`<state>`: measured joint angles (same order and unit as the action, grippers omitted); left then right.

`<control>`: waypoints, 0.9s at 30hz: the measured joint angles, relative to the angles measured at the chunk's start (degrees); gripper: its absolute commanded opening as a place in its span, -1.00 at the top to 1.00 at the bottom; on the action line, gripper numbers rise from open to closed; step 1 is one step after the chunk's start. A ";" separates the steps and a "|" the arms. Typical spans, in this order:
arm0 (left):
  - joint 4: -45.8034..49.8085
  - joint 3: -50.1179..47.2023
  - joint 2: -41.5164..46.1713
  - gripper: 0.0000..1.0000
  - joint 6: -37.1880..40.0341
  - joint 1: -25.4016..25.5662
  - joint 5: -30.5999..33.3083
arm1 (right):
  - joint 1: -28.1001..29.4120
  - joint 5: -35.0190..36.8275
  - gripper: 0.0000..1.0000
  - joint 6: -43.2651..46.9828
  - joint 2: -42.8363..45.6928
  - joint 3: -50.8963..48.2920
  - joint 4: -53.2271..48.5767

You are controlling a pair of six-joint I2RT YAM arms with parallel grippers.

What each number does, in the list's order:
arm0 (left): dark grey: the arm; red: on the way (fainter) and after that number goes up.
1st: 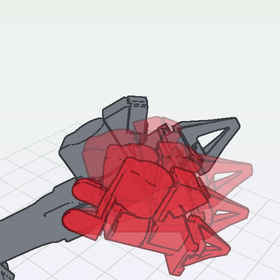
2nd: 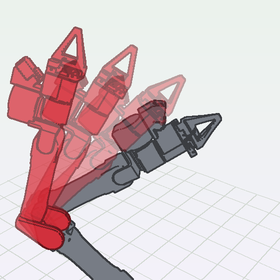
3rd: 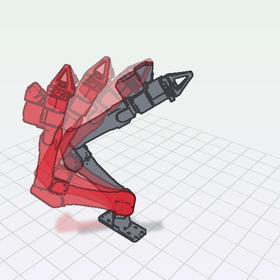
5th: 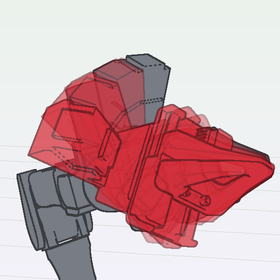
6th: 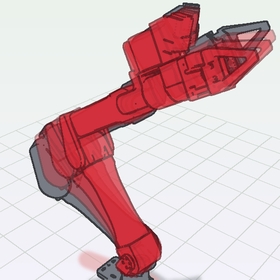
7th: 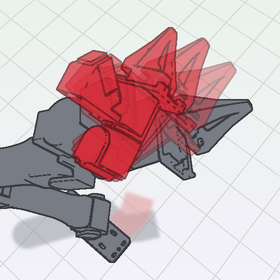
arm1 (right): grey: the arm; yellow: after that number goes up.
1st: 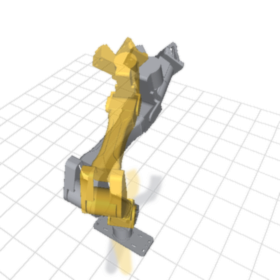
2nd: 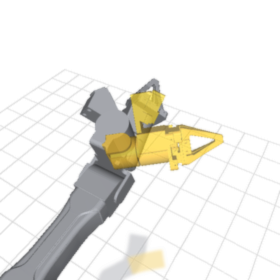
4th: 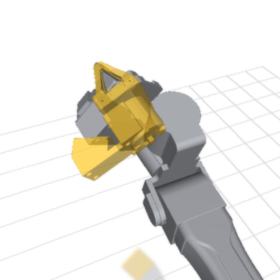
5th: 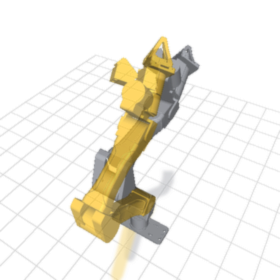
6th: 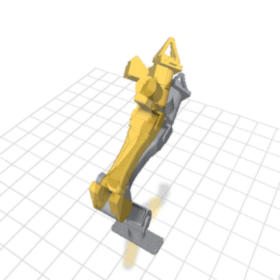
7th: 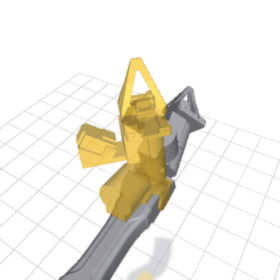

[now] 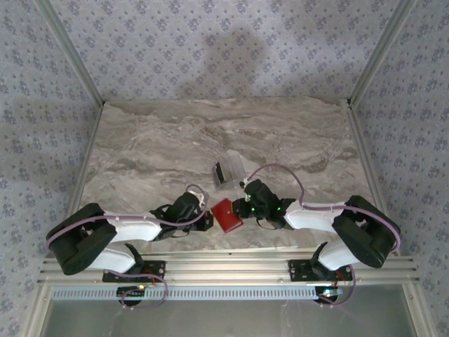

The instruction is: Put the credit cards into the card holder

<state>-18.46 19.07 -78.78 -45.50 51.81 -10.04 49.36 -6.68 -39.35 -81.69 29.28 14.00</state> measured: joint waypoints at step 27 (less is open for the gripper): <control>-6.16 4.13 -8.39 1.00 -2.40 2.29 2.21 | 0.00 -8.24 0.39 -4.13 -0.98 -2.08 13.49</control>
<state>-24.62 23.20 -87.18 -47.90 54.11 -7.84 49.36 -14.92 -43.48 -82.67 27.20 27.49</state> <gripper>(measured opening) 0.040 0.298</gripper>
